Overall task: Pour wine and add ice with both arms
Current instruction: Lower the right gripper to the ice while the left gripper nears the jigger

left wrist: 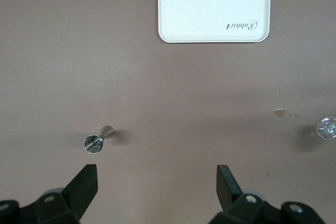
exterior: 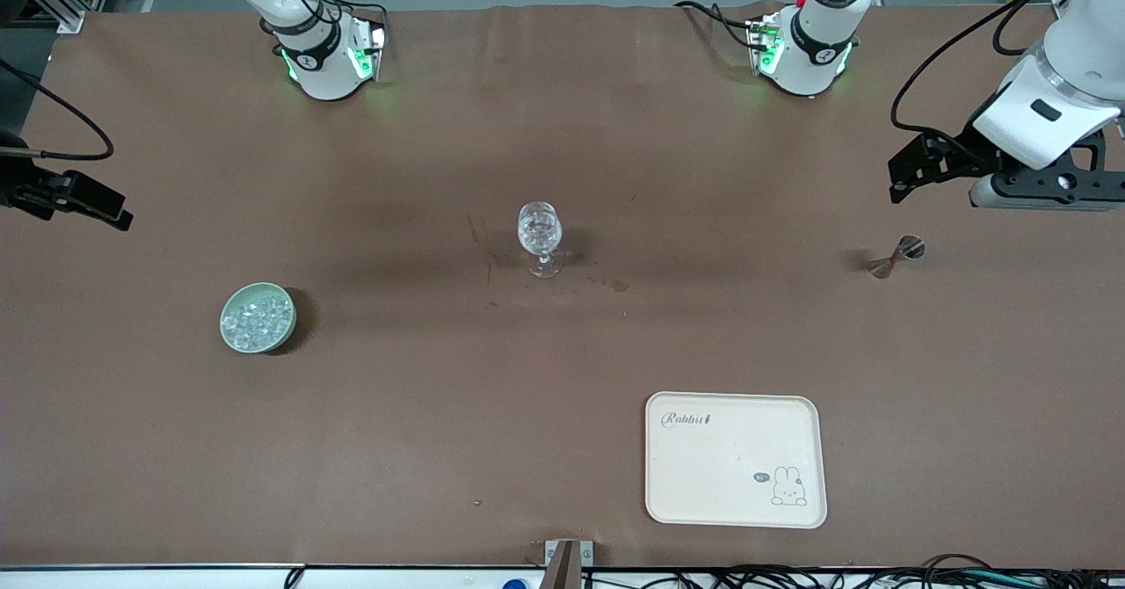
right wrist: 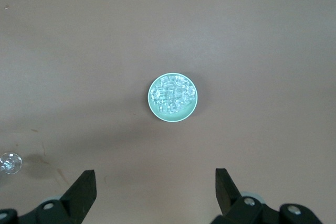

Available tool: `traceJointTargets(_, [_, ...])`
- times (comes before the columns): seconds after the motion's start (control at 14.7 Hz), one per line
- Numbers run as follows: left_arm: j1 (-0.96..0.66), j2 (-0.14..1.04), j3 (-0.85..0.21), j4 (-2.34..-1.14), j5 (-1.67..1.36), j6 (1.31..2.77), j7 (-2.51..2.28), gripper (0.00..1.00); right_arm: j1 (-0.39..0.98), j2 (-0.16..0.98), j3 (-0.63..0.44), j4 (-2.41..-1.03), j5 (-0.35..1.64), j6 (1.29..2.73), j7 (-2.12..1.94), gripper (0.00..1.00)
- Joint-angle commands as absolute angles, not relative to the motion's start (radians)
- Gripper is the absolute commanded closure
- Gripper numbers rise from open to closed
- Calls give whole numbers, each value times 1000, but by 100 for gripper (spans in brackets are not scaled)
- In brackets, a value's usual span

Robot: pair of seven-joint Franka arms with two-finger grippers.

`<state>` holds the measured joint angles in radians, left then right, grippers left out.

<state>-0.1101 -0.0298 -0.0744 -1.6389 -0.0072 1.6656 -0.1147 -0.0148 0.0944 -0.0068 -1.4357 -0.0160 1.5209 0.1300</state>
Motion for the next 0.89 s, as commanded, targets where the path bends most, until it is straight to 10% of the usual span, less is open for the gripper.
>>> traceJointTargets(0.0, [-115, -48, -77, -1649, 2, 1663, -127, 0, -32, 67, 9, -1466, -8, 1525, 121, 0])
traceJointTargets(0.82, [-127, 11, 141, -1637, -103, 1660, -181, 0, -31, 69, -3, -1486, -18, 1528, 118, 0])
